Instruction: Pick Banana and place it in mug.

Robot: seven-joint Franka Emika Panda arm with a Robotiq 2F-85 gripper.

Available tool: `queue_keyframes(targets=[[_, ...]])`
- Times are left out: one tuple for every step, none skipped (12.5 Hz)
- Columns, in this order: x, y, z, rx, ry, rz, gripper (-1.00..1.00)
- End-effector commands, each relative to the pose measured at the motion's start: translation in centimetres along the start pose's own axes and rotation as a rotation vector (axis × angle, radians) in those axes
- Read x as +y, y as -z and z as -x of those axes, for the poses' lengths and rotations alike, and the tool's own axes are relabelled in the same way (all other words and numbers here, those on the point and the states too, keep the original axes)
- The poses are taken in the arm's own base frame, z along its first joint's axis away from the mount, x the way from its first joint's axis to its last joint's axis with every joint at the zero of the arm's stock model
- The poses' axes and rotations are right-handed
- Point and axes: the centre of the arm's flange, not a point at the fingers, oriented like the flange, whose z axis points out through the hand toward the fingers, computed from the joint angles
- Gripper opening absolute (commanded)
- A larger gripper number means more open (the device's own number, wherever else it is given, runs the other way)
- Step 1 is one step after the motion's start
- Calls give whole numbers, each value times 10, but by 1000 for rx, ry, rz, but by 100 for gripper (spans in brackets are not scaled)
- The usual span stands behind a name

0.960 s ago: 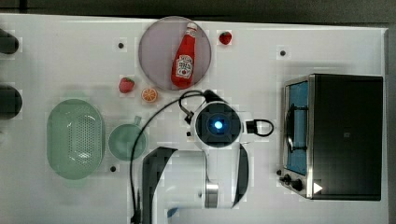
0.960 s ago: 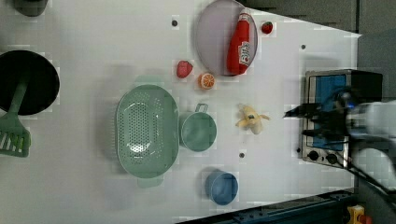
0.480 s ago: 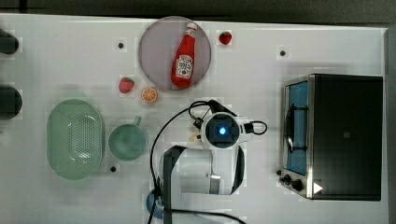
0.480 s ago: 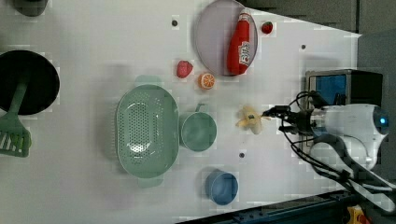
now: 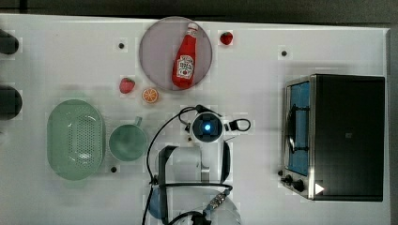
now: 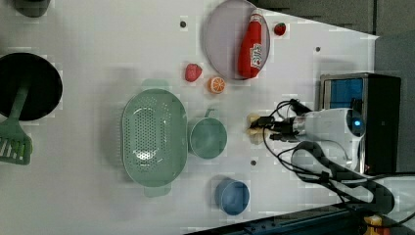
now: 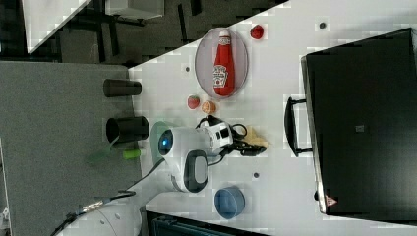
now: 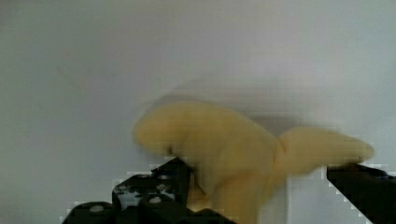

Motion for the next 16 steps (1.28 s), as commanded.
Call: queue_keyframes(targets=[[-6,23,-6,72,19,-44,90],[-5,22,-6,69,17,-43,49],[-5,23,-6,72,17,-45,34],[-7,24,-7,76,19,-47,10],[-5,22,-5,70,18,-44,-12],[-5,23,-6,72,17,-45,-34],[-5,24,-6,73,16,-45,-34],[-4,24,-7,74,14,-45,-34],[-4,28,-9,81,13,-49,-34],[-4,37,-12,97,10,-58,-34],[-4,52,-15,121,6,-70,-34],[-2,75,-19,144,0,-82,-34],[2,100,-20,152,-8,-86,-34],[7,128,-19,144,-17,-83,-34],[13,160,-16,132,-24,-79,-34],[18,190,-13,114,-29,-72,-34]])
